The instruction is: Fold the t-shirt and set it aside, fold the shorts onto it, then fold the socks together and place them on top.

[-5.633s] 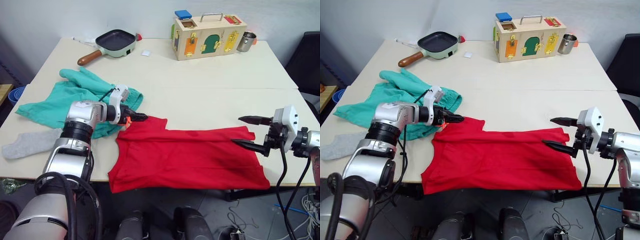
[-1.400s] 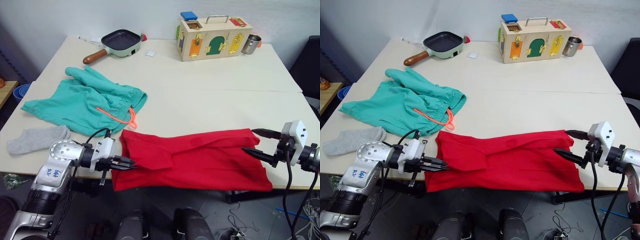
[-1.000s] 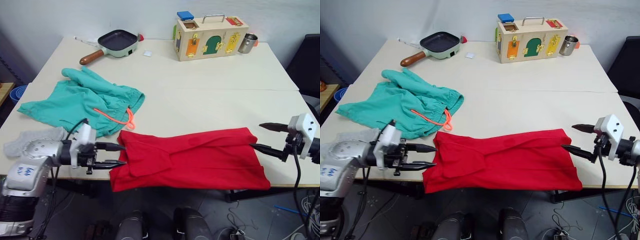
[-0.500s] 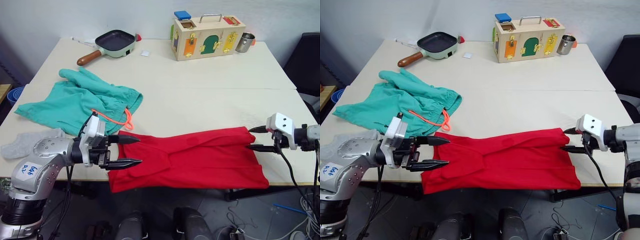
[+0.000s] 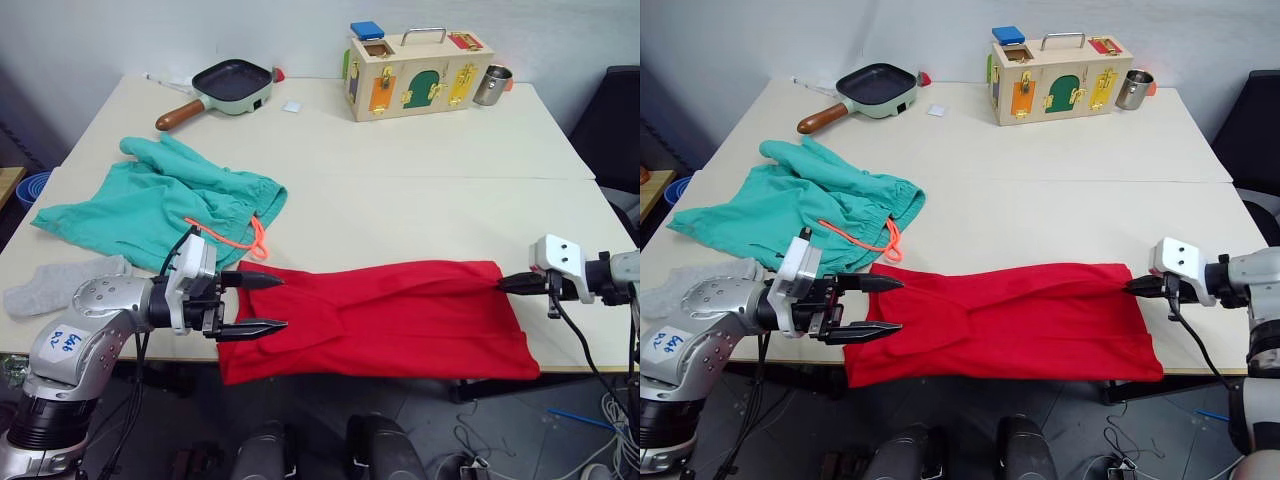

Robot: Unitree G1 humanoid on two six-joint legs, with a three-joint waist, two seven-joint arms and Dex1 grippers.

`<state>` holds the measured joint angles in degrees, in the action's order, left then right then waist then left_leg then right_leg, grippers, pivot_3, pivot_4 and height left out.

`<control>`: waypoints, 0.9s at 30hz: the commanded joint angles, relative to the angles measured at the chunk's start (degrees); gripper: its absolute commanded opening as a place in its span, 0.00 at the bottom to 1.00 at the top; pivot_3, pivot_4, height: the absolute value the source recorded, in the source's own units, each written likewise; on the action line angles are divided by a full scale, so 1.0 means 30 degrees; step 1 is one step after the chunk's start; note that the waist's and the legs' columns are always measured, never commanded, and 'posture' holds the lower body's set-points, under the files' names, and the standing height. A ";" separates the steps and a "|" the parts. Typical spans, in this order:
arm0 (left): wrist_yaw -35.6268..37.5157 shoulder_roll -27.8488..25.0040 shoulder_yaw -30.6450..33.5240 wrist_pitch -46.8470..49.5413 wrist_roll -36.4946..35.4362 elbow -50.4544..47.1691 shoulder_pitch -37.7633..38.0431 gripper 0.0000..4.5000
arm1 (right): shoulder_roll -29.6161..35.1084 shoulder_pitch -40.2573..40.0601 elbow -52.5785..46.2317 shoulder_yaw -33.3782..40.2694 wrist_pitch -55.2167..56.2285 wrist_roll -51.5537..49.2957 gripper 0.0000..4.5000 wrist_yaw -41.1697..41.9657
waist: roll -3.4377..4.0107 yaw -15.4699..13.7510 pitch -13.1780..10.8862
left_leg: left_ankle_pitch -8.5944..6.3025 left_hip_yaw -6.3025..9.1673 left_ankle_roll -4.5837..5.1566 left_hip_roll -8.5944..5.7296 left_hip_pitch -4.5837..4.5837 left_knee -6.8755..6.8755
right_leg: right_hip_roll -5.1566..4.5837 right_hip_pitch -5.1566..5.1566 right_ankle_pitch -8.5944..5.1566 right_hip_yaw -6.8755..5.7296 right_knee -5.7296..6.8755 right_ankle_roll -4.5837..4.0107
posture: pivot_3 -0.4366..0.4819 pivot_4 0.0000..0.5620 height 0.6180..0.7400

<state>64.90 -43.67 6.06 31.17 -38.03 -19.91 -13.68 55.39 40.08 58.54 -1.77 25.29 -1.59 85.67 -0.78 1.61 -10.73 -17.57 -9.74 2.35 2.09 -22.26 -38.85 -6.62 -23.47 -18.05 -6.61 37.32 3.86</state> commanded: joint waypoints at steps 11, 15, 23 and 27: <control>0.0339 -0.0144 -0.0289 -0.0629 0.0236 0.0181 -0.0167 0.80 | 0.0005 -0.0145 -0.0837 0.1172 -0.0804 -0.1506 0.14 0.0658 | 0.0003 0.0025 -0.0002 | -0.0001 -0.0002 -0.0006 0.0008 0.0003 -0.0006 | 0.0005 -0.0001 -0.0004 0.0003 0.0006 -0.0007 | 0.48 0.27 1.00; 0.0410 -0.0312 -0.0198 -0.0689 0.0279 0.0174 -0.0018 0.80 | 0.0920 -0.0764 -0.2555 0.0886 -0.3170 -0.2530 0.43 0.1961 | 0.0004 0.0003 -0.0003 | -0.0002 0.0000 -0.0005 0.0009 0.0002 -0.0007 | 0.0003 -0.0001 -0.0003 0.0003 0.0007 -0.0007 | 0.48 0.27 1.00; -0.0968 0.0331 -0.0143 -0.0722 0.0812 0.0878 -0.0315 0.80 | 0.2070 -0.0217 -0.4811 0.1103 -0.9764 -0.5700 0.66 0.1712 | 0.0051 0.0157 -0.0029 | -0.0009 0.0023 -0.0002 0.0011 0.0010 -0.0012 | -0.0015 0.0010 -0.0004 -0.0002 -0.0003 -0.0008 | 0.48 0.27 1.00; -0.2456 0.1661 -0.1002 -0.1714 0.2405 0.2529 -0.1764 0.66 | 0.0526 0.0484 -0.3027 0.1339 -0.7466 -0.4779 0.35 0.0061 | 0.0051 0.0062 -0.0029 | -0.0009 0.0016 -0.0028 0.0031 0.0023 -0.0005 | 0.0010 0.0006 -0.0011 -0.0012 0.0021 -0.0020 | 0.48 0.27 1.00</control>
<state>59.69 -39.73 3.28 27.84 -32.48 -13.82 -17.41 57.70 41.10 47.71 1.09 -0.18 -16.78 86.90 -0.63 1.79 -10.81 -17.60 -9.72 2.27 2.18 -22.19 -38.87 -6.58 -23.45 -18.08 -6.66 37.38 3.80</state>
